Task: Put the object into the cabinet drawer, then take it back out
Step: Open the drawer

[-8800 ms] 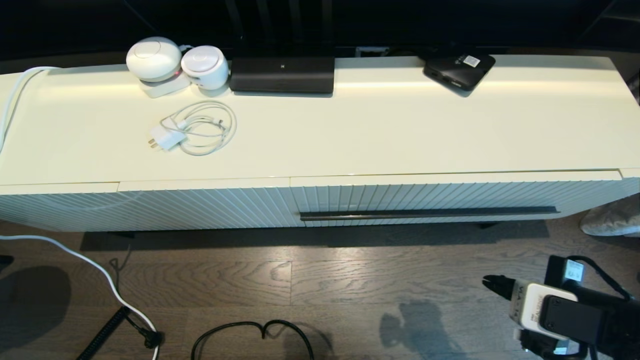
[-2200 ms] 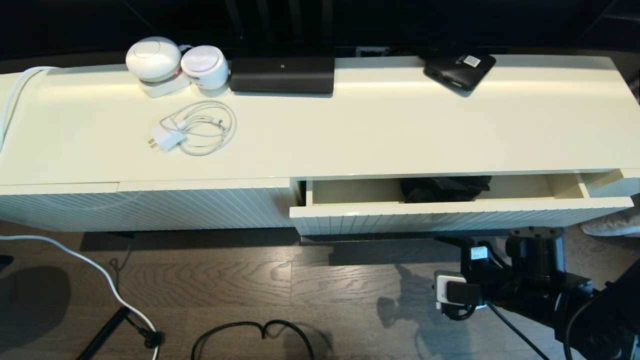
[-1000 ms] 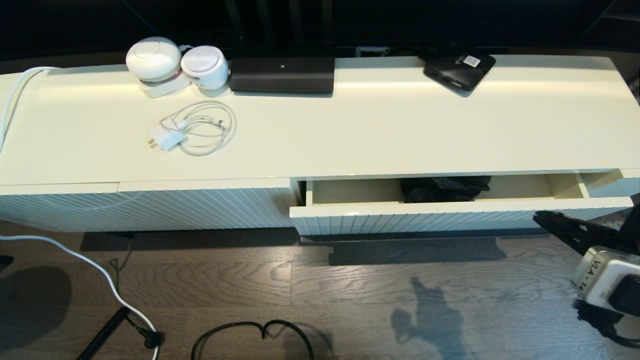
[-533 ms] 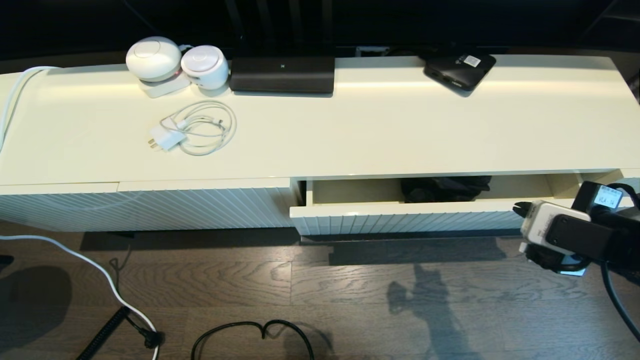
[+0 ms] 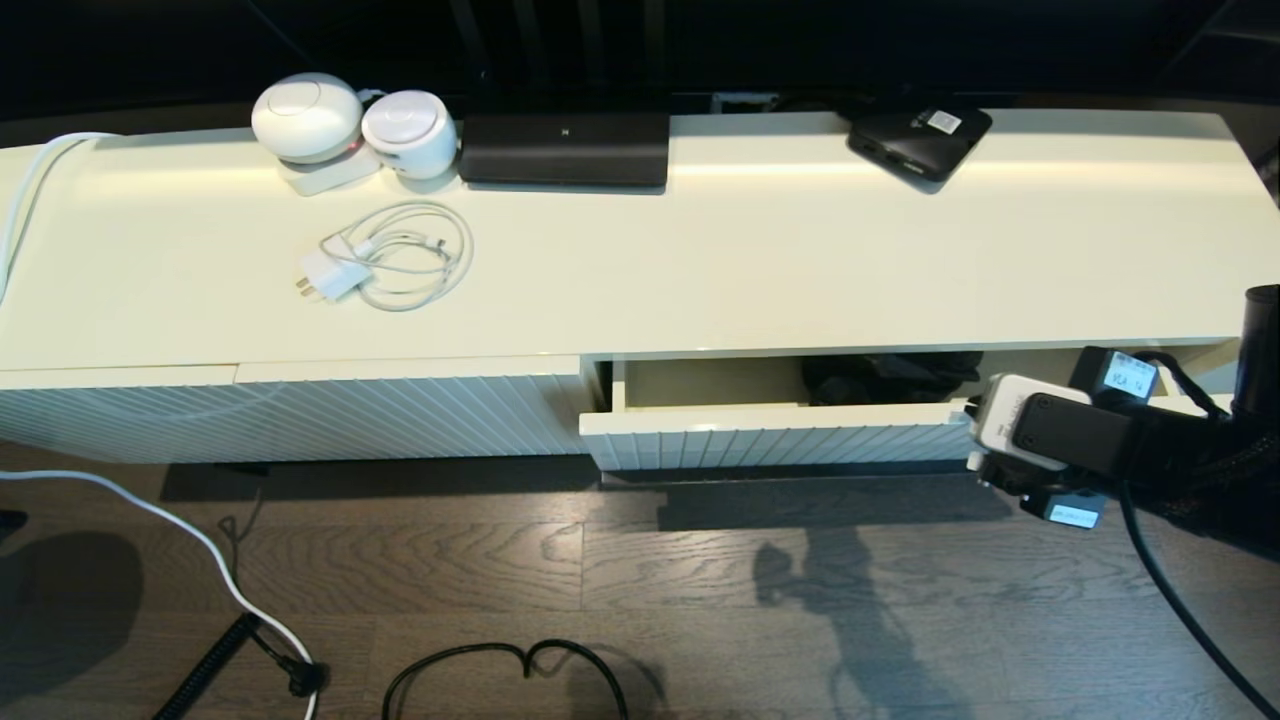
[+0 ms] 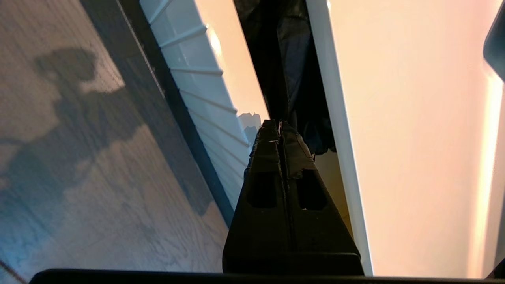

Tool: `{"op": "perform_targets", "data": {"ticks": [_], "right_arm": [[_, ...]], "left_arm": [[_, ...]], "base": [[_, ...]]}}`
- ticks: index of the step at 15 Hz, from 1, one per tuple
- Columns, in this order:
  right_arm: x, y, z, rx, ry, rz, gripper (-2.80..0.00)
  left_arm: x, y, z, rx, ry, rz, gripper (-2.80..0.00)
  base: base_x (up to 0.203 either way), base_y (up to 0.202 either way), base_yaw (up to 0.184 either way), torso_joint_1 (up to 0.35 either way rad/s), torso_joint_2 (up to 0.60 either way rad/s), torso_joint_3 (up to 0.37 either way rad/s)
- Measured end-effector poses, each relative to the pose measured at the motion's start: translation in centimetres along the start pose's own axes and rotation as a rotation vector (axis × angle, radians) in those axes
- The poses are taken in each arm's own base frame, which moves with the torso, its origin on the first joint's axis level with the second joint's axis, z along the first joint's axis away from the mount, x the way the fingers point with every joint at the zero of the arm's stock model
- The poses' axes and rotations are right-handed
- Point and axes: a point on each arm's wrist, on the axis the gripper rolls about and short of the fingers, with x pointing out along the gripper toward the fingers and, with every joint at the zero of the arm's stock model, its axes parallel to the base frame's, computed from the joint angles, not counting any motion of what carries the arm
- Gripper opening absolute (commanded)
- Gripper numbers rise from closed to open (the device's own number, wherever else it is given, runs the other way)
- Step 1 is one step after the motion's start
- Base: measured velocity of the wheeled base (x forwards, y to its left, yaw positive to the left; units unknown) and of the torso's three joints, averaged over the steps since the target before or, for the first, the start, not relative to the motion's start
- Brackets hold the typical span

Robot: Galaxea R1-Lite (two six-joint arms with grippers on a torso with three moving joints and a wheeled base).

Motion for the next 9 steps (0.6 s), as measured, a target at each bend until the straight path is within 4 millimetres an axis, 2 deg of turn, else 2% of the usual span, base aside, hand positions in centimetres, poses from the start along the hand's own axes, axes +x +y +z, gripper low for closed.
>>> {"op": "perform_targets", "data": {"ticks": [5, 9], "right_arm": [[2.2, -0.1, 0.4, -0.021, -0.032, -0.041, -2.8], [3.0, 0.2, 0.4, -0.054, -0.033, -0.029, -2.8]], "left_arm": [[0.0, 0.0, 0.0, 0.0, 0.0, 0.001, -2.8], [0.0, 0.0, 0.0, 0.0, 0.0, 0.0, -2.8]], "base": [[0.0, 0.0, 0.0, 0.0, 0.0, 0.0], [0.0, 0.0, 0.0, 0.0, 0.0, 0.0]]}}
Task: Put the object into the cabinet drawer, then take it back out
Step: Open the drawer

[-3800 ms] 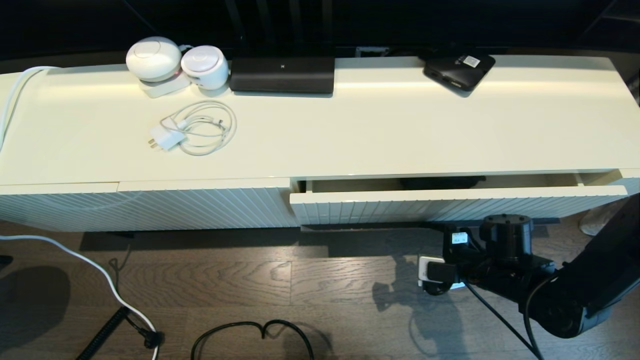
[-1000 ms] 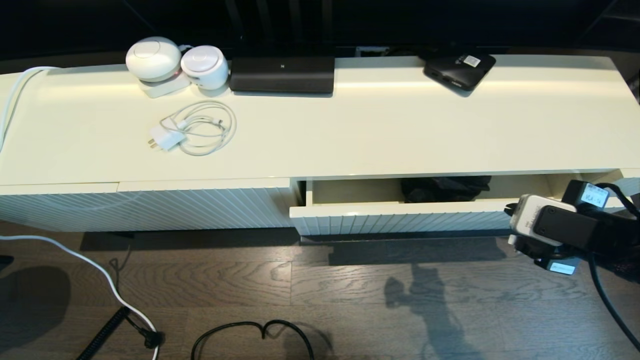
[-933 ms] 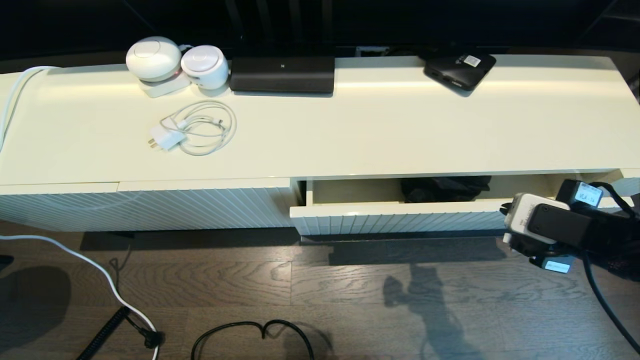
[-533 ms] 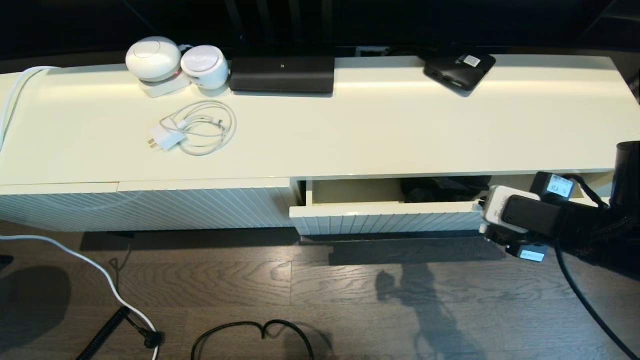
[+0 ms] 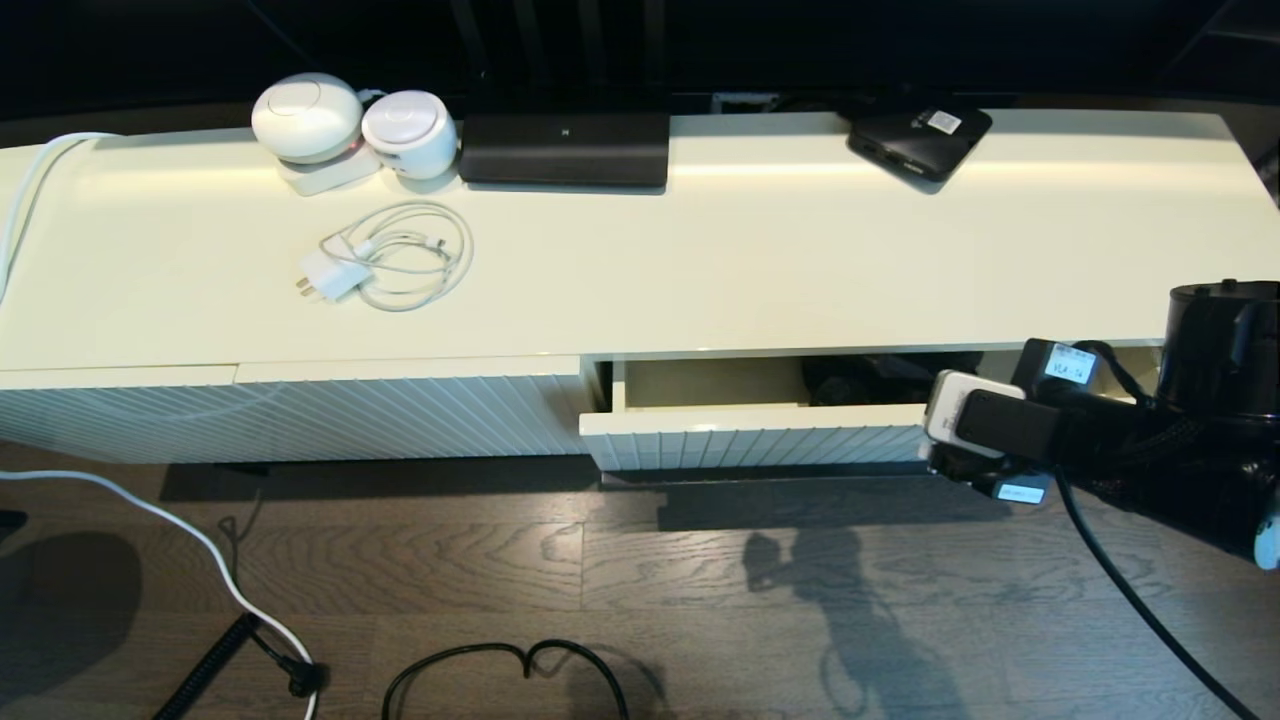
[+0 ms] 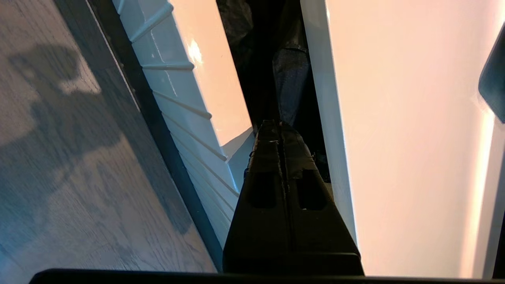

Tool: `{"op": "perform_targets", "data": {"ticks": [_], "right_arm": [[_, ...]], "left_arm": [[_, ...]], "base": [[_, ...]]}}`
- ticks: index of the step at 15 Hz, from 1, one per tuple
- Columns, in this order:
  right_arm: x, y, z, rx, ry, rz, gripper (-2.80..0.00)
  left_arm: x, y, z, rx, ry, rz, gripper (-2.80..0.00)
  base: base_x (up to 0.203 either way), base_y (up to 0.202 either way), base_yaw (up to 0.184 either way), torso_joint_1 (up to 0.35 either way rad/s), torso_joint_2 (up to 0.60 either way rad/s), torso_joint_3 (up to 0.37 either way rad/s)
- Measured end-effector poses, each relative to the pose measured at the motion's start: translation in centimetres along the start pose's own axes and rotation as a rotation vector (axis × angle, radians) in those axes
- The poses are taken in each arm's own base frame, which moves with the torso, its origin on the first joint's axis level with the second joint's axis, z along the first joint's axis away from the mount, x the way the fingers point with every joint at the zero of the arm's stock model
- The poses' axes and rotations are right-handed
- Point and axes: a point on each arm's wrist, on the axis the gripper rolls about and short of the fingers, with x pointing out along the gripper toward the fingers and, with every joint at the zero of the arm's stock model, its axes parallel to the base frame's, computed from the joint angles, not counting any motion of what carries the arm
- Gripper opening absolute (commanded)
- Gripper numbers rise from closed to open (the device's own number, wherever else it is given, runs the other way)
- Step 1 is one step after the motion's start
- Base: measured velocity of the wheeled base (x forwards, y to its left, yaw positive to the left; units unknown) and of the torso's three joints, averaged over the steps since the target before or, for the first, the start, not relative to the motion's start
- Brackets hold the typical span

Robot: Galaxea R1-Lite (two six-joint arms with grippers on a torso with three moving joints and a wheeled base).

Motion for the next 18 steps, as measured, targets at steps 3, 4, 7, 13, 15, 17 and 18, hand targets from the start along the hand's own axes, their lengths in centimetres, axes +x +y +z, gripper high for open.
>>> {"op": "perform_targets", "data": {"ticks": [3, 4, 7, 13, 15, 17, 18], "right_arm": [[0.2, -0.1, 0.1, -0.023, -0.022, -0.016, -2.8], [0.3, -0.1, 0.1, -0.024, -0.023, -0.016, -2.8], [0.3, -0.2, 0.0, -0.033, -0.025, -0.017, -2.8], [0.6, 0.5, -0.5, -0.034, -0.005, 0.014, -2.8], [0.7, 1.0, -0.7, -0.035, 0.003, 0.033, -2.8], [0.9, 1.5, -0.8, -0.038, 0.014, 0.061, -2.8], [1.0, 1.8, -0.9, -0.039, 0.02, 0.078, -2.8]], "left_arm": [[0.0, 0.0, 0.0, 0.0, 0.0, 0.001, -2.8], [0.0, 0.0, 0.0, 0.0, 0.0, 0.0, -2.8], [0.0, 0.0, 0.0, 0.0, 0.0, 0.0, -2.8], [0.0, 0.0, 0.0, 0.0, 0.0, 0.0, -2.8], [0.0, 0.0, 0.0, 0.0, 0.0, 0.0, -2.8], [0.0, 0.0, 0.0, 0.001, 0.0, 0.0, -2.8], [0.0, 0.0, 0.0, 0.001, 0.0, 0.0, -2.8]], "base": [[0.0, 0.0, 0.0, 0.0, 0.0, 0.0], [0.0, 0.0, 0.0, 0.0, 0.0, 0.0], [0.0, 0.0, 0.0, 0.0, 0.0, 0.0], [0.0, 0.0, 0.0, 0.0, 0.0, 0.0], [0.0, 0.0, 0.0, 0.0, 0.0, 0.0], [0.0, 0.0, 0.0, 0.0, 0.0, 0.0], [0.0, 0.0, 0.0, 0.0, 0.0, 0.0]]}}
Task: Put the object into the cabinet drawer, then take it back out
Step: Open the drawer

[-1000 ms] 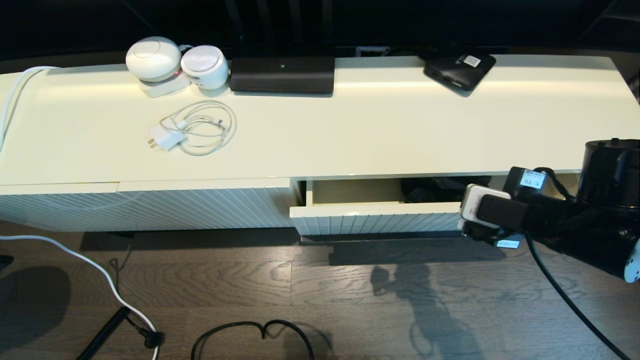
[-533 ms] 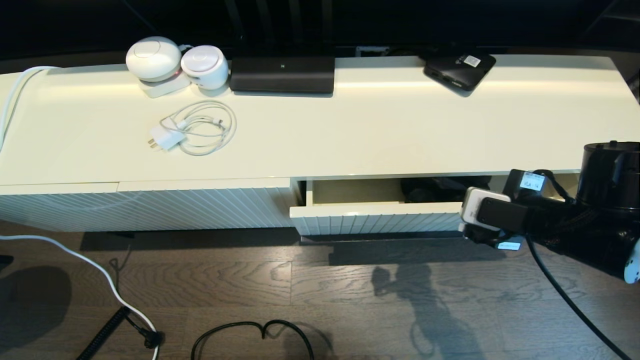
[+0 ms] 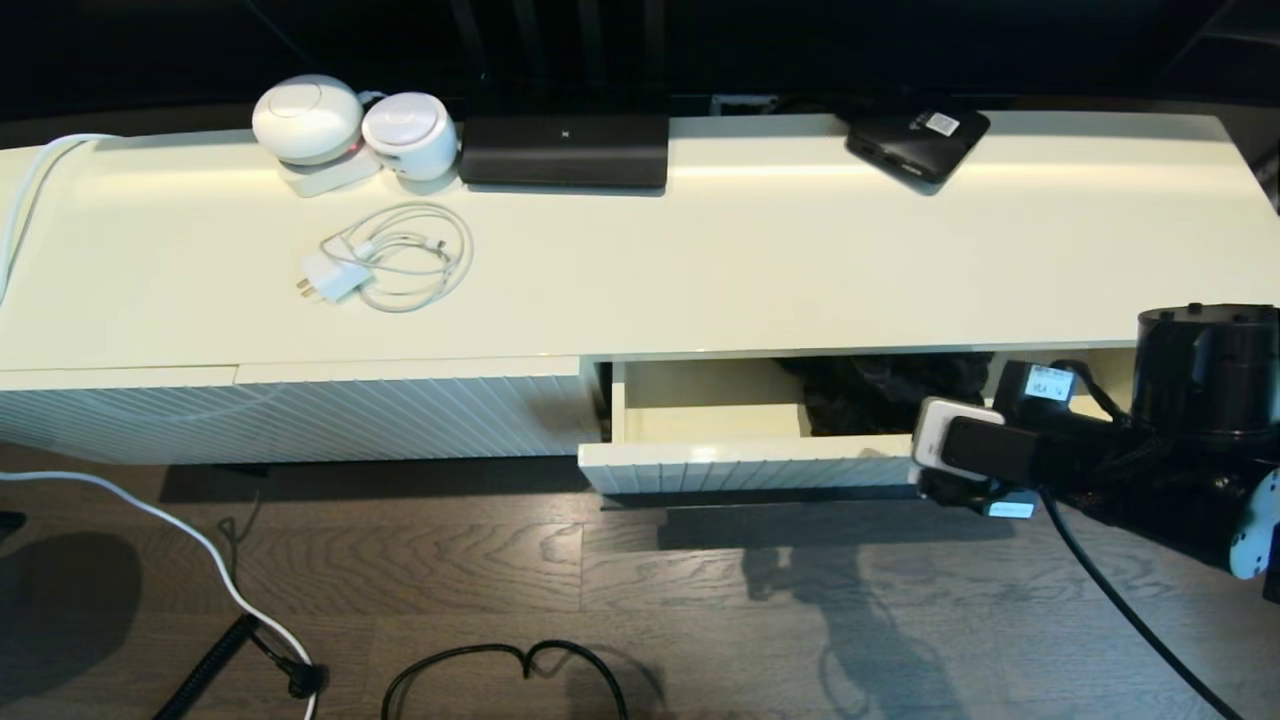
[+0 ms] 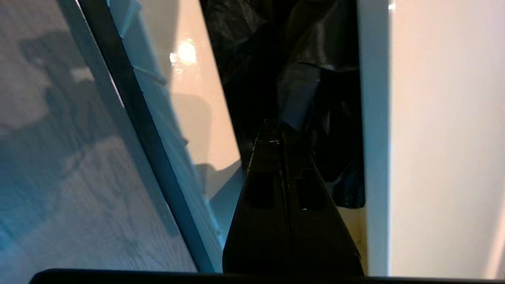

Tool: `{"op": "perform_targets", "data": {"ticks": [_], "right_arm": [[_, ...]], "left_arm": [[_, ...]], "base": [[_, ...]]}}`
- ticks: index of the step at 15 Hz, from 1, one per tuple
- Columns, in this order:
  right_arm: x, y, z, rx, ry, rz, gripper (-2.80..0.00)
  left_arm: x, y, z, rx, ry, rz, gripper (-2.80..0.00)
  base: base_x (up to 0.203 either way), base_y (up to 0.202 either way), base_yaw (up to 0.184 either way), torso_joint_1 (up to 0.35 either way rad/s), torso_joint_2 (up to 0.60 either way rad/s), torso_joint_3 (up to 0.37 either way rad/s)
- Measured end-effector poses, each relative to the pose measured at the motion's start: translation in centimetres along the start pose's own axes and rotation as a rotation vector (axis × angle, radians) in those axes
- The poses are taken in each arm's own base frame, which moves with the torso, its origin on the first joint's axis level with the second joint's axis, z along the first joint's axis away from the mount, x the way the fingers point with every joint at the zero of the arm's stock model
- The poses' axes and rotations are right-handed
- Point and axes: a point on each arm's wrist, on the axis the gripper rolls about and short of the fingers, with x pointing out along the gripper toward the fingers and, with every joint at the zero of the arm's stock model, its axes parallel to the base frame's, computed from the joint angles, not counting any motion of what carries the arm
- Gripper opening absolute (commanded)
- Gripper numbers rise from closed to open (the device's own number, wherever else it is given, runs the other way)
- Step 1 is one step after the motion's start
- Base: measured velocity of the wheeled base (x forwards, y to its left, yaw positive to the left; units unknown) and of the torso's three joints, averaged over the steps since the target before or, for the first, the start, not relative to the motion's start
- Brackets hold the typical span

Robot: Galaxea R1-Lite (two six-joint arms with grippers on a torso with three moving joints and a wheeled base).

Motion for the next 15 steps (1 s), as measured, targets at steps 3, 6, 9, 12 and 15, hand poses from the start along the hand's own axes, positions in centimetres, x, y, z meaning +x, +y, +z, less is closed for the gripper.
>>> {"op": "perform_targets", "data": {"ticks": [3, 6, 9, 12, 15], "right_arm": [[0.0, 0.9, -0.1, -0.004, 0.006, 0.033, -2.8], [-0.1, 1.3, -0.2, -0.005, 0.006, 0.047, -2.8], [-0.7, 1.7, 0.0, -0.012, -0.007, 0.054, -2.8], [-1.5, 2.3, 0.1, -0.018, -0.016, 0.066, -2.8], [-2.3, 3.3, 0.0, -0.031, -0.019, 0.098, -2.8]], "left_arm": [[0.0, 0.0, 0.0, 0.0, 0.0, 0.0, -2.8], [0.0, 0.0, 0.0, -0.001, 0.0, 0.001, -2.8], [0.0, 0.0, 0.0, -0.001, 0.0, 0.0, -2.8], [0.0, 0.0, 0.0, -0.001, 0.001, -0.001, -2.8], [0.0, 0.0, 0.0, 0.0, 0.0, 0.0, -2.8]], "base": [[0.0, 0.0, 0.0, 0.0, 0.0, 0.0], [0.0, 0.0, 0.0, 0.0, 0.0, 0.0], [0.0, 0.0, 0.0, 0.0, 0.0, 0.0], [0.0, 0.0, 0.0, 0.0, 0.0, 0.0], [0.0, 0.0, 0.0, 0.0, 0.0, 0.0]]}}
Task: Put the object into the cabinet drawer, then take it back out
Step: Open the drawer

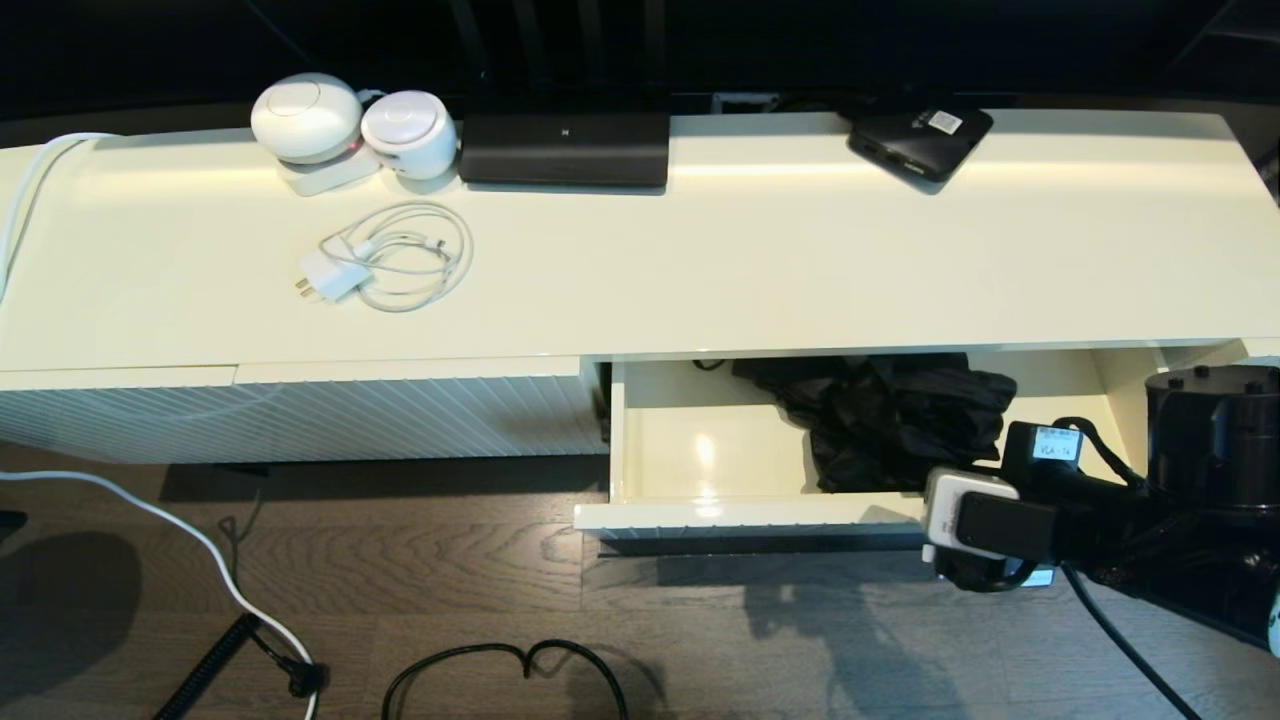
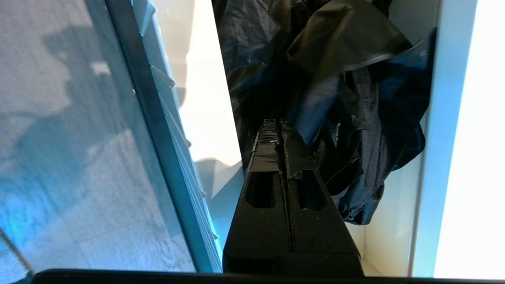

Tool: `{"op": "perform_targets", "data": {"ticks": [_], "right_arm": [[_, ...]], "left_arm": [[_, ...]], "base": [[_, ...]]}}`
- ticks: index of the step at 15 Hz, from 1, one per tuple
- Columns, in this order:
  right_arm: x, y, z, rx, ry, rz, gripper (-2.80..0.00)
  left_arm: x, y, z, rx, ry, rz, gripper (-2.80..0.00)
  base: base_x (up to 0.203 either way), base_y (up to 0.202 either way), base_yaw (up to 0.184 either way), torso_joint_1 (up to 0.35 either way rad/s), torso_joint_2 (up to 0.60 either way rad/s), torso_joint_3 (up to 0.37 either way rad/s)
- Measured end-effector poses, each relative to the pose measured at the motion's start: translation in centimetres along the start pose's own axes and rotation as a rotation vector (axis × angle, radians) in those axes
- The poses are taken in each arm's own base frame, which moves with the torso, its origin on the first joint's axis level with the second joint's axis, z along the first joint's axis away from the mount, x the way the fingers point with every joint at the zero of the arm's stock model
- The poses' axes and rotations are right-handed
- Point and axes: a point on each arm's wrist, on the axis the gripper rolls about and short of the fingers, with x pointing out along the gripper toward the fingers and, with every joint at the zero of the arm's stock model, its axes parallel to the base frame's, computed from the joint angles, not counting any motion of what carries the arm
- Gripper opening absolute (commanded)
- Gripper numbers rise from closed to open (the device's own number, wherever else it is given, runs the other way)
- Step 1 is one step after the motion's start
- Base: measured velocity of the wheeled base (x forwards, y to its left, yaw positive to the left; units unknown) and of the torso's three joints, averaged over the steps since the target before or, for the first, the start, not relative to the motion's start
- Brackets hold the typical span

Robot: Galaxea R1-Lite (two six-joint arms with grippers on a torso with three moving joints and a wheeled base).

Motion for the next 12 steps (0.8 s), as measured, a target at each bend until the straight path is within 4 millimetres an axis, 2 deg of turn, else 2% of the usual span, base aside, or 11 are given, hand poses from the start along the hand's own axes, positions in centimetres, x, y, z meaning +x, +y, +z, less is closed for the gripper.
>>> {"op": "perform_targets", "data": {"ticks": [12], "right_arm": [[-1.6, 3.2, -1.0, -0.006, 0.017, 0.094, -2.8]], "left_arm": [[0.0, 0.0, 0.0, 0.0, 0.0, -0.001, -2.8]], "base": [[0.0, 0.0, 0.0, 0.0, 0.0, 0.0]]}}
